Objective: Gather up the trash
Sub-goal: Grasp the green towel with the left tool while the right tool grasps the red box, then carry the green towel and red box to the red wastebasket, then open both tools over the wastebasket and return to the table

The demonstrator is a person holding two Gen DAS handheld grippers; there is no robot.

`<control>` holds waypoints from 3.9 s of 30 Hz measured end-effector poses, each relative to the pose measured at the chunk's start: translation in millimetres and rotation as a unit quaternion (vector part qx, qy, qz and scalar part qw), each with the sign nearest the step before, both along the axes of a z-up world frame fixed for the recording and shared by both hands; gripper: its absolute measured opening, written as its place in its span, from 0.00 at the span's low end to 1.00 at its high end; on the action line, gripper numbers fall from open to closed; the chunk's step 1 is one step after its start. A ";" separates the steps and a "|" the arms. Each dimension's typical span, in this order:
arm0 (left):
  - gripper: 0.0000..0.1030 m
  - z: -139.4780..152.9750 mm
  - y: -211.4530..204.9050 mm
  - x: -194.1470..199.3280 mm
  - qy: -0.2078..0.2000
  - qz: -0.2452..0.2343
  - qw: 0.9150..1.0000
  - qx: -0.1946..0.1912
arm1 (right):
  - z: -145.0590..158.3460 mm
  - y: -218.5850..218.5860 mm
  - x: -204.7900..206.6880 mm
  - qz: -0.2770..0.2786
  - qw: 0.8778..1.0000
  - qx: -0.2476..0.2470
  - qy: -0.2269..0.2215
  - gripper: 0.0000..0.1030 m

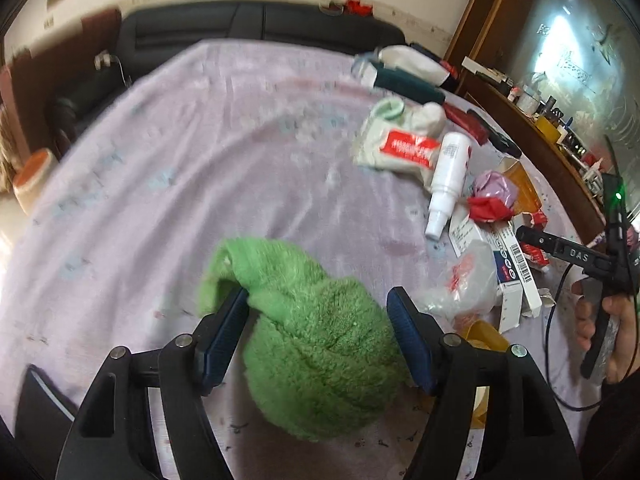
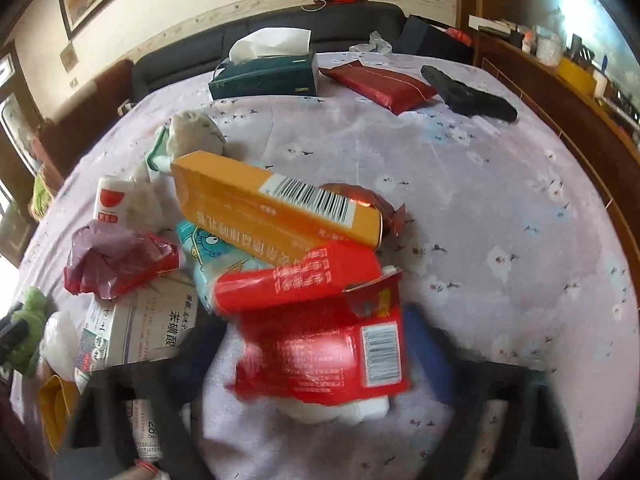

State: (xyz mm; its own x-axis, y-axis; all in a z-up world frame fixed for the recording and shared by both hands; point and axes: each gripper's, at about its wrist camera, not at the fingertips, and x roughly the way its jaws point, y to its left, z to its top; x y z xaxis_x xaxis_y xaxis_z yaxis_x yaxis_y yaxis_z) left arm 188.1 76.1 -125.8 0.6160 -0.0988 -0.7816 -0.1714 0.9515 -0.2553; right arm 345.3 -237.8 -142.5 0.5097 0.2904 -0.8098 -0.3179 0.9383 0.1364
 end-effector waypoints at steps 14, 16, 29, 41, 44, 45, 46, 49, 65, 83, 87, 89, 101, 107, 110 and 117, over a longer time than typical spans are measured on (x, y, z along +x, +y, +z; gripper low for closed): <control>0.41 55.1 -8.7 -51.1 -0.078 0.011 0.997 -0.008 | 84.1 -38.7 -111.9 -0.065 0.987 0.121 -0.079 0.81; 0.41 74.5 -17.6 -67.2 -0.100 0.002 0.995 -0.008 | 102.9 -47.7 -144.5 -0.080 0.982 0.137 -0.098 0.81; 0.41 164.8 -134.8 -154.8 -0.189 -0.185 0.962 -0.064 | 167.1 -106.2 -327.2 -0.167 0.949 0.182 -0.197 0.82; 0.41 185.8 -252.7 -193.0 -0.190 -0.357 0.908 -0.104 | 172.0 -177.0 -436.8 -0.261 0.915 0.191 -0.240 0.82; 0.41 186.6 -285.3 -198.3 -0.180 -0.394 0.894 -0.113 | 174.4 -199.1 -458.0 -0.288 0.907 0.182 -0.248 0.82; 0.41 187.0 -295.0 -199.8 -0.178 -0.407 0.888 -0.116 | 174.9 -207.7 -467.4 -0.306 0.902 0.172 -0.253 0.82; 0.41 187.1 -308.0 -201.3 -0.176 -0.424 0.880 -0.121 | 175.0 -214.8 -475.5 -0.318 0.898 0.164 -0.256 0.82; 0.41 183.6 -341.7 -201.4 -0.158 -0.458 0.865 -0.130 | 175.5 -239.2 -503.4 -0.360 0.881 0.152 -0.265 0.82; 0.42 143.9 -516.0 -185.8 -0.062 -0.580 0.794 -0.173 | 122.7 -355.4 -566.1 -0.539 0.802 0.158 -0.206 0.82; 0.49 54.6 -610.9 -184.3 0.025 -0.612 0.779 -0.134 | 71.4 -424.1 -546.9 -0.577 0.766 0.243 -0.144 0.83; 0.69 56.1 -609.6 -178.1 0.014 -0.604 0.785 -0.136 | 69.2 -428.3 -539.2 -0.580 0.764 0.245 -0.138 0.89; 0.69 62.8 -603.5 -173.1 0.007 -0.599 0.788 -0.143 | 70.0 -428.9 -539.7 -0.581 0.762 0.248 -0.140 0.90; 0.81 131.4 -423.1 -158.3 -0.129 -0.468 0.867 -0.109 | 129.2 -356.6 -527.1 -0.494 0.817 0.202 -0.217 0.90; 0.82 139.2 -311.8 -158.3 -0.154 -0.359 0.919 -0.056 | 144.0 -279.0 -479.3 -0.367 0.870 0.224 -0.240 0.90; 0.82 142.4 -263.4 -157.5 -0.159 -0.304 0.939 -0.037 | 147.4 -246.4 -456.4 -0.325 0.889 0.221 -0.237 0.90; 0.82 159.0 -149.8 -163.0 -0.159 -0.186 0.968 -0.047 | 154.1 -182.8 -414.9 -0.252 0.915 0.219 -0.225 0.90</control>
State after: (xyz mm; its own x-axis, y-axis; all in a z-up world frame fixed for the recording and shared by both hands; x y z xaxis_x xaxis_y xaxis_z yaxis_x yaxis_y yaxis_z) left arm 25.1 -73.8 33.2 0.7321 -0.4220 -0.5347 0.2808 0.9021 -0.3275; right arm -69.6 -420.6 11.6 0.9219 0.1736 -0.3464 0.0230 0.8678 0.4963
